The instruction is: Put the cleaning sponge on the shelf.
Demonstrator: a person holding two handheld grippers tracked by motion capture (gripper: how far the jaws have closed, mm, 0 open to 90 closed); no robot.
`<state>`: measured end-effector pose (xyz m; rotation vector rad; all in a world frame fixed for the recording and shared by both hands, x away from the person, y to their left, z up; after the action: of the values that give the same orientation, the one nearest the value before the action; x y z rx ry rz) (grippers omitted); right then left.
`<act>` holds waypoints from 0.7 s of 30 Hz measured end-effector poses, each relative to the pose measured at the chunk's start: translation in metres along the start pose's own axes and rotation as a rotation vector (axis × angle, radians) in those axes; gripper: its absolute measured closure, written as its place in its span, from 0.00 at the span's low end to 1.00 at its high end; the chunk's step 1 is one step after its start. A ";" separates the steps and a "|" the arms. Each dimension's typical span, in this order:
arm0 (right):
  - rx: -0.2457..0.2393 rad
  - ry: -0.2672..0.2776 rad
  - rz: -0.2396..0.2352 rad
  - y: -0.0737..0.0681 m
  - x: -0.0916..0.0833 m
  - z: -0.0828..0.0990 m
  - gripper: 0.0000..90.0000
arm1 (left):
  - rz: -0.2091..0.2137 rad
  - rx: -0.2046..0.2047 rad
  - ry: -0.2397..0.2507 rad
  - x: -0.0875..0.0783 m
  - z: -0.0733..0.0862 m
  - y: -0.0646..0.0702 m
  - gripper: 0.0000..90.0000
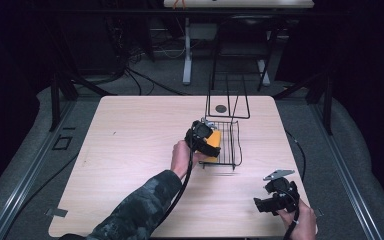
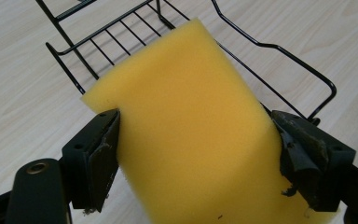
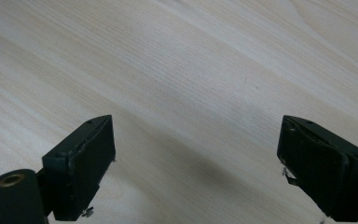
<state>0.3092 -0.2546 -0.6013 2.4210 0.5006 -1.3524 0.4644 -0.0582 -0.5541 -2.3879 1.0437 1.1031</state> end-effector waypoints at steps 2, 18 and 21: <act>0.003 0.003 -0.001 0.000 -0.001 0.000 0.12 | -0.016 -0.007 0.014 0.004 -0.002 0.000 0.22; 0.001 0.003 0.007 0.001 -0.001 0.001 0.12 | -0.045 -0.007 0.029 0.030 -0.010 0.012 0.23; 0.001 0.005 0.006 0.001 -0.001 0.001 0.12 | -0.061 -0.003 0.038 0.032 -0.012 0.011 0.23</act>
<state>0.3082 -0.2560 -0.6009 2.4248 0.4935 -1.3448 0.4767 -0.0880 -0.5696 -2.4345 0.9749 1.0432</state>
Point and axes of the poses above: each handheld gripper's, and its own axes: x roughly forward along the jaws, z roughly out of its underside, y roughly to its right, the point moved 8 cm from there along x, roughly forward along the jaws, and after that the axes turned 2 degrees about z, right-handed, at the moved point
